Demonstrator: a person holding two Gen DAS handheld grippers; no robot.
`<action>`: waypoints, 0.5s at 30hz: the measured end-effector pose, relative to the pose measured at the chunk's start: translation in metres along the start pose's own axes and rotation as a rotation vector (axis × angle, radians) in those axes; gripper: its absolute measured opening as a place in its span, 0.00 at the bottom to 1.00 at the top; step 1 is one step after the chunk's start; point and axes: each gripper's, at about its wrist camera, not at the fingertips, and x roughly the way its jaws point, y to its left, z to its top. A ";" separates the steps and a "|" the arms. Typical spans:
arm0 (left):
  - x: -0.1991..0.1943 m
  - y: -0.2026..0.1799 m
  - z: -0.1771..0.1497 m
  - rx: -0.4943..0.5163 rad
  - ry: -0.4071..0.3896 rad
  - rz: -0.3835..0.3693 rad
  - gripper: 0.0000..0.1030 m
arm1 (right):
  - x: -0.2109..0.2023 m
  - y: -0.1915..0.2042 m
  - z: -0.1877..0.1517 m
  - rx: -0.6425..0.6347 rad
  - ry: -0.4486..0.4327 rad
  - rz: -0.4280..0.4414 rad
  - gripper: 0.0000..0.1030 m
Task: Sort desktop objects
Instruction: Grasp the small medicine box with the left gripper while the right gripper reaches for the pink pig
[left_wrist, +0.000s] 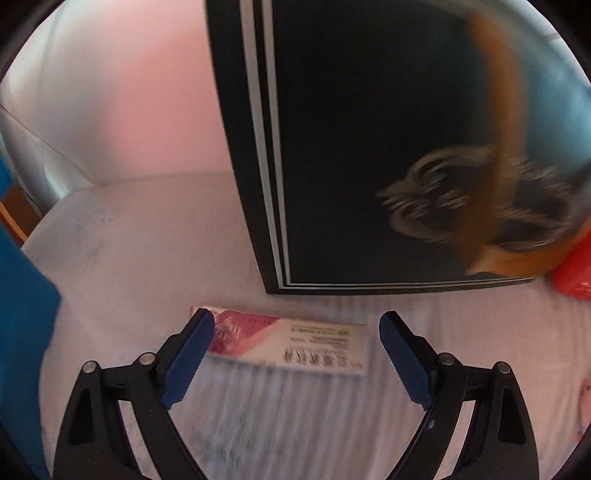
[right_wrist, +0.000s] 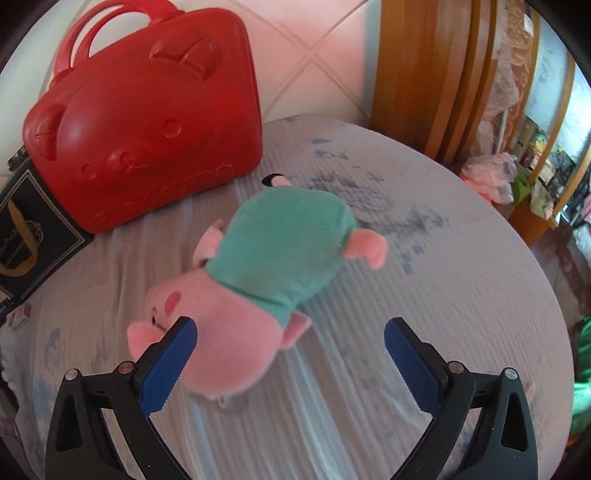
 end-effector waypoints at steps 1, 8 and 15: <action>-0.001 0.000 -0.003 0.019 -0.017 0.033 0.89 | 0.005 0.004 0.002 -0.002 0.002 0.006 1.00; -0.029 0.042 -0.062 0.038 0.068 0.032 0.89 | 0.009 0.014 0.001 0.028 0.002 0.049 1.00; -0.080 0.073 -0.078 -0.062 0.028 -0.029 0.89 | 0.006 0.033 -0.018 -0.023 0.045 0.103 1.00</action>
